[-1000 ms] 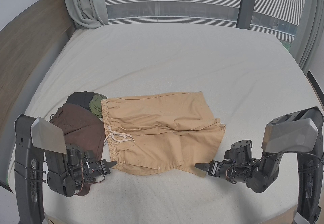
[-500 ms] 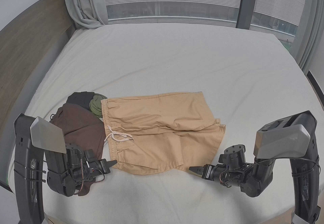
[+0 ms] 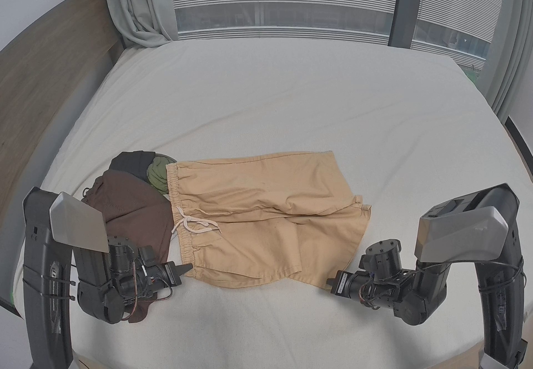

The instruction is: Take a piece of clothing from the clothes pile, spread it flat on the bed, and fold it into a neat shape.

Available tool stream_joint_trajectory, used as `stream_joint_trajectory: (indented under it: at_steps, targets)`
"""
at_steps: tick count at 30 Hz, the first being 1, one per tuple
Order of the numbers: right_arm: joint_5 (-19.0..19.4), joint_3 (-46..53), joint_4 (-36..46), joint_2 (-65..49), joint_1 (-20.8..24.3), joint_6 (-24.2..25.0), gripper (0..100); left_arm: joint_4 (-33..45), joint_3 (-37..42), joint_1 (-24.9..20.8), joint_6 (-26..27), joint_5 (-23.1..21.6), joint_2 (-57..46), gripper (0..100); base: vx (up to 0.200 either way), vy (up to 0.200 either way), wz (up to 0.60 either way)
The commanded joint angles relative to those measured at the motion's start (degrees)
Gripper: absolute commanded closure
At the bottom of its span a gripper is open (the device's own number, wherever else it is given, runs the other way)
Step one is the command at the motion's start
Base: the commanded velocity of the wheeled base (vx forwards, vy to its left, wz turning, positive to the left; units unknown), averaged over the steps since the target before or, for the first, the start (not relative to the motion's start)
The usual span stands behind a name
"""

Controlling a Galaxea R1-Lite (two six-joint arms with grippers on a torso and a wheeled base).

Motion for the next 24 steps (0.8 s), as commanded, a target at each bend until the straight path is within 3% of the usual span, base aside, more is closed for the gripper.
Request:
stream_joint_trajectory:
  at_steps: [1,24]
  targets:
    - [0.0,0.2,-0.1,0.1,-0.4,-0.1,100,0.0,0.0,0.0,-0.1,0.0,-0.1,100,0.0,0.0,0.0]
    - [1.6,8.2,3.9,-7.8,-6.9,-5.9,100,0.2,6.5,2.5,-0.7,-0.3,-5.6,100,0.0,0.0,0.0]
